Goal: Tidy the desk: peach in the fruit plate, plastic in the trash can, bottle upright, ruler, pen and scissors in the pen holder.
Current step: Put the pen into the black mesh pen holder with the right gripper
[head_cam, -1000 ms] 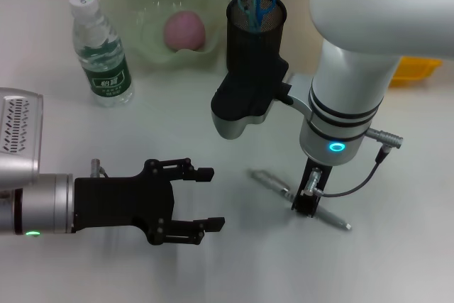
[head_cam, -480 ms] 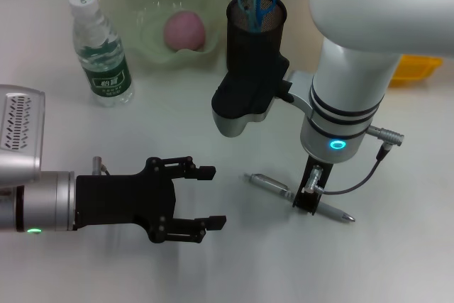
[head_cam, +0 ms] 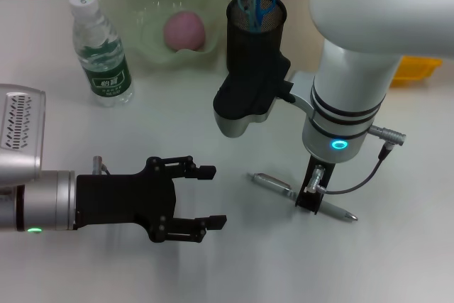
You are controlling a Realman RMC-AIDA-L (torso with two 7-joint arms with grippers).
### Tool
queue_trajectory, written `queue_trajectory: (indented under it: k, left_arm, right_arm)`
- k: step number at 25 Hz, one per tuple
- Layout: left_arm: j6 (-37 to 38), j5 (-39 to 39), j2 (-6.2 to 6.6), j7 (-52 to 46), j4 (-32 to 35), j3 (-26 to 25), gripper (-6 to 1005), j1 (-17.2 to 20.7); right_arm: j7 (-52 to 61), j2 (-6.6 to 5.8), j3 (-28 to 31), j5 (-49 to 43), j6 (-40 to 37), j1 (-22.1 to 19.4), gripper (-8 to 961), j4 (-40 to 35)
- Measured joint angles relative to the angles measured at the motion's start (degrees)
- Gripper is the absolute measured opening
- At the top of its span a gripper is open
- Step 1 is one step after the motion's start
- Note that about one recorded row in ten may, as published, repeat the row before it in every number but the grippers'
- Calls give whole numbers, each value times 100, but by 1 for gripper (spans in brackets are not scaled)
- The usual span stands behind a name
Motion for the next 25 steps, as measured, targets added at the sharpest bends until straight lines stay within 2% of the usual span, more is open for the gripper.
queue_trajectory:
  k: [6,10,12,14,15,18,19,20,24,25]
  left_arm:
    - [4,-5,0,0,0,0,783,-1]
    - [9,-8,0,-6,0,0,783,0]
    - [9,-8,0,-33,0,0,783,3]
    - [11,-8,4,-52,0,0,783,8]
    - [13,-8,6,-54,0,0,783,8]
    - [19,-8,8,-59,0,-1,783,9]
    - [21,-8,9,-65,0,-3,783,10]
    - [24,-8,9,-86,0,-5,783,9]
    - [29,-8,9,-135,0,-43,783,5]
    - [29,-12,9,-138,-1,-51,783,4]
  right_arm:
    - [-99,-1,188,-26,-42,-117,134,-198]
    - [-398,-28,970,-158,-222,-351,131,-605]
    - [-469,-31,1131,-188,-249,-400,131,-679]
    - [-761,-39,1692,-247,-284,-556,131,-844]
    - [-761,-39,1692,-247,-284,-556,131,-844]
    - [-1124,-43,2220,-241,-291,-697,131,-924]
    - [-1418,-44,2623,-191,-270,-821,131,-999]
    - [-1418,-44,2623,-191,-270,-821,131,-999]
    - [-2242,-42,3456,282,-100,-1141,131,-1081]
    - [-2242,-42,3456,282,-100,-1141,131,-1081]
